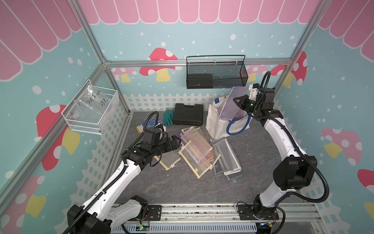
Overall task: Put the pencil pouch into the canvas bag
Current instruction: Place the pencil pouch in the canvas bag.
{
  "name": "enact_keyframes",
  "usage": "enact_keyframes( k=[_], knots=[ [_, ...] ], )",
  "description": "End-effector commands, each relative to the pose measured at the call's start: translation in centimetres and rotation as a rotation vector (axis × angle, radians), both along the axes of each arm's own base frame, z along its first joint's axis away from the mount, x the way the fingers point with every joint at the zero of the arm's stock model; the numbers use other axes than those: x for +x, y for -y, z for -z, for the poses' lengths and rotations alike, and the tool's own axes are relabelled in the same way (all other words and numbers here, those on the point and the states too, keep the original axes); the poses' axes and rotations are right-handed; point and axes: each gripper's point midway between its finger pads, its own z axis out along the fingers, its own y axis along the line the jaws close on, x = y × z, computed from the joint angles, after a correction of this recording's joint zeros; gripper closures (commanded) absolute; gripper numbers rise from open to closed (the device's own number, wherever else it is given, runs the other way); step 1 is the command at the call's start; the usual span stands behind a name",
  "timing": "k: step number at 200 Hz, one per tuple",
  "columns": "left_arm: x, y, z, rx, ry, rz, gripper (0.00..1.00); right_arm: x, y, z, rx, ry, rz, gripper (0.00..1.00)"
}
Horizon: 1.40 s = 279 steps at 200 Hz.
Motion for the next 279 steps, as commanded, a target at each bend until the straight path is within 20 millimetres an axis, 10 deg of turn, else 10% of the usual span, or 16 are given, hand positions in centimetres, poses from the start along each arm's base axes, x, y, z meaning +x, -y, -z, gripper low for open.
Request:
enact_keyframes(
  k=[1,115,142,188,234,279],
  knots=[
    [-0.5,-0.6,0.9,0.027,-0.021,-0.018,0.01,1.4,1.6,0.1,0.022,0.014,0.108,1.00],
    [-0.4,-0.6,0.3,0.019,-0.012,-0.029,0.01,4.8,4.1,8.1,0.055,-0.122,0.200,1.00],
    [-0.5,-0.9,0.7,0.027,-0.022,-0.042,0.01,4.9,3.6,8.8,0.054,-0.132,0.169,0.77],
    [-0.7,-1.4,2.0,0.067,-0.068,-0.057,0.01,3.8,3.9,5.9,-0.068,-0.077,0.158,0.32],
    [-0.9,-1.9,2.9,0.097,-0.090,-0.068,0.01,0.7,3.0,3.4,-0.237,-0.029,0.080,0.20],
    [-2.7,-2.6,6.4,0.120,-0.203,-0.061,0.01,-2.6,-2.0,1.1,-0.504,0.014,-0.064,0.17]
  ],
)
